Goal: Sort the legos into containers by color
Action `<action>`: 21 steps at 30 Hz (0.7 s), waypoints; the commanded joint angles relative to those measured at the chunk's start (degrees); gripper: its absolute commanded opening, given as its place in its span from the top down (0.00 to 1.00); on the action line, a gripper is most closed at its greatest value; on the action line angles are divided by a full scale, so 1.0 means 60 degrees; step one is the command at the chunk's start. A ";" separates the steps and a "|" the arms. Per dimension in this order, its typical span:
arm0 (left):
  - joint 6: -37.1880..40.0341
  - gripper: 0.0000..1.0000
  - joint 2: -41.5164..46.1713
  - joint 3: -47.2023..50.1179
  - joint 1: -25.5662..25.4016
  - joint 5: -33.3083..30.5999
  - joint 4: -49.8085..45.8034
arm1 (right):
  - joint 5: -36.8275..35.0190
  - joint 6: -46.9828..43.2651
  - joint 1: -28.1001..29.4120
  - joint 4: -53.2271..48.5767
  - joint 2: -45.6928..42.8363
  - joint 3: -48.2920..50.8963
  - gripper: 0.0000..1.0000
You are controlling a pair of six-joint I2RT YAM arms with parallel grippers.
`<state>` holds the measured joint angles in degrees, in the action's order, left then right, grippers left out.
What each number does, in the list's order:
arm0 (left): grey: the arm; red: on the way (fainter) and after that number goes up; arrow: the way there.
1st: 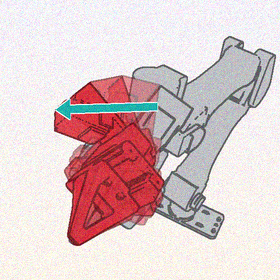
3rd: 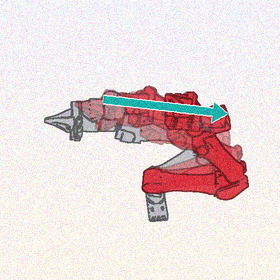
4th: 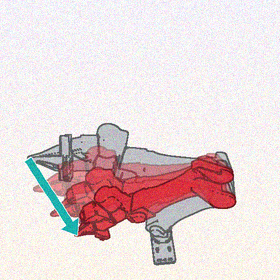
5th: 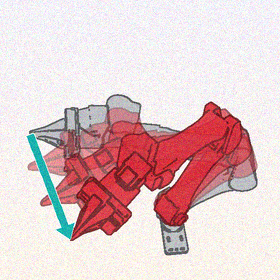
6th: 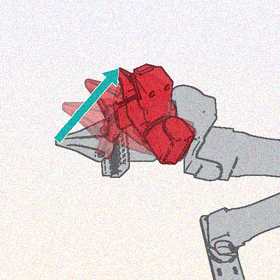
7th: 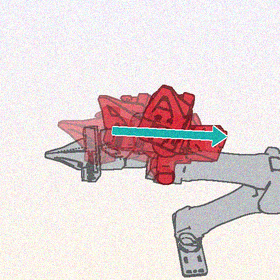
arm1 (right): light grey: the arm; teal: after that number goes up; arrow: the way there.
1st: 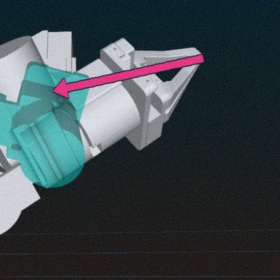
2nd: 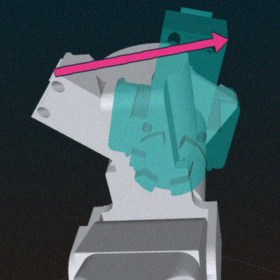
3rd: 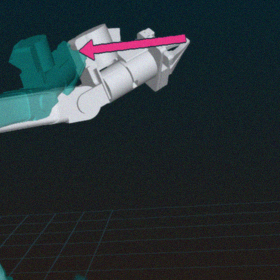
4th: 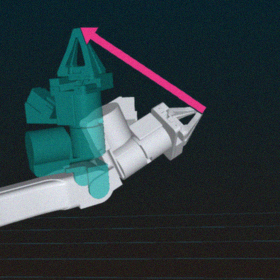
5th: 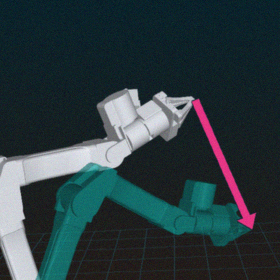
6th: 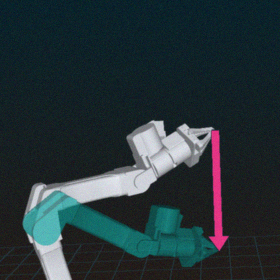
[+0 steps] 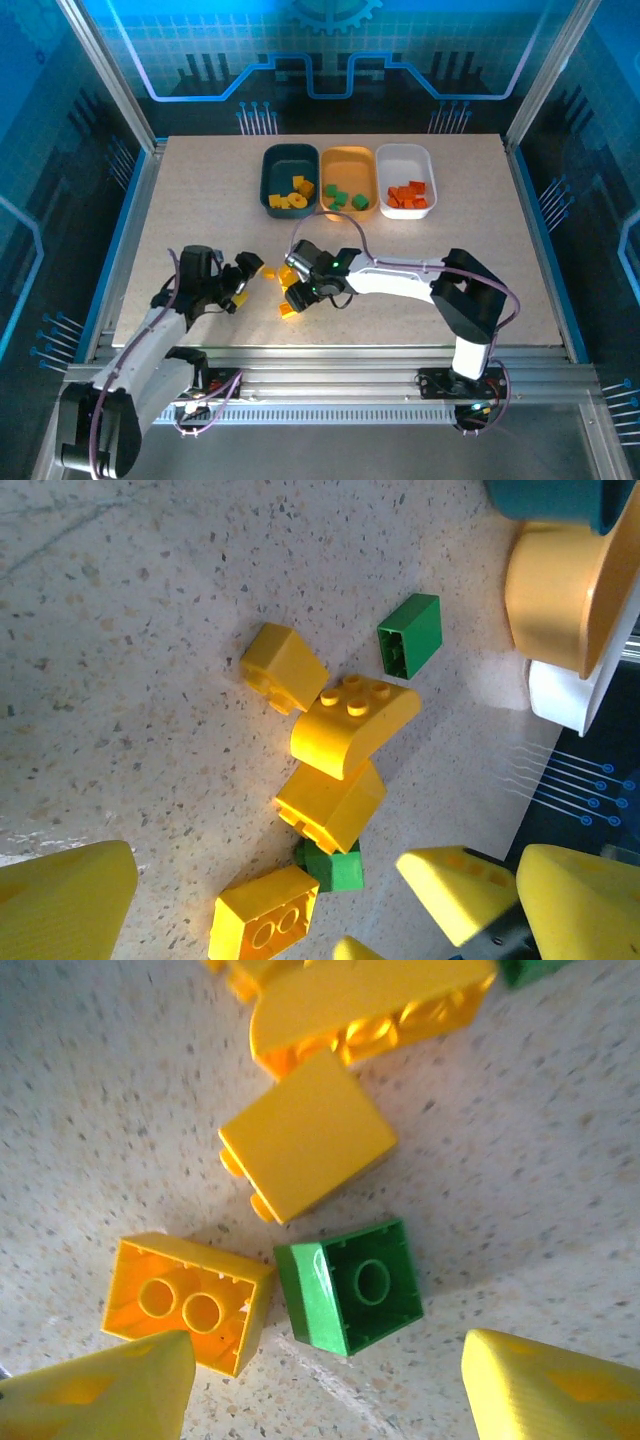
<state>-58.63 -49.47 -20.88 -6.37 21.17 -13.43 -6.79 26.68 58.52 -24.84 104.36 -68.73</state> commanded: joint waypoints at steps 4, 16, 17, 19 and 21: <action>0.0226 0.04 0.0670 0.0312 0.0082 -0.0023 -0.0686 | -0.0543 0.0372 0.0019 -0.0087 0.0321 -0.0395 0.33; 0.3383 0.22 -0.3458 -0.3528 -0.3707 -0.4039 -0.3216 | -0.0336 0.1118 -0.3302 0.0182 -0.2534 0.2488 0.37; 0.3585 0.22 -0.3958 -0.3875 -0.3983 -0.4291 -0.3377 | -0.0320 0.1133 -0.3559 0.0145 -0.2743 0.2696 0.37; 0.3940 0.22 -0.4766 -0.4436 -0.4390 -0.4495 -0.3473 | -0.0251 0.1108 -0.3892 0.0090 -0.3003 0.2984 0.37; 0.4118 0.22 -0.5389 -0.4786 -0.4635 -0.4620 -0.3370 | -0.0251 0.1076 -0.4093 0.0090 -0.3191 0.3321 0.37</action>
<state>-39.07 -78.37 -46.65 -32.32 -1.65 -30.15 -9.91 32.16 34.89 -23.92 87.11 -51.18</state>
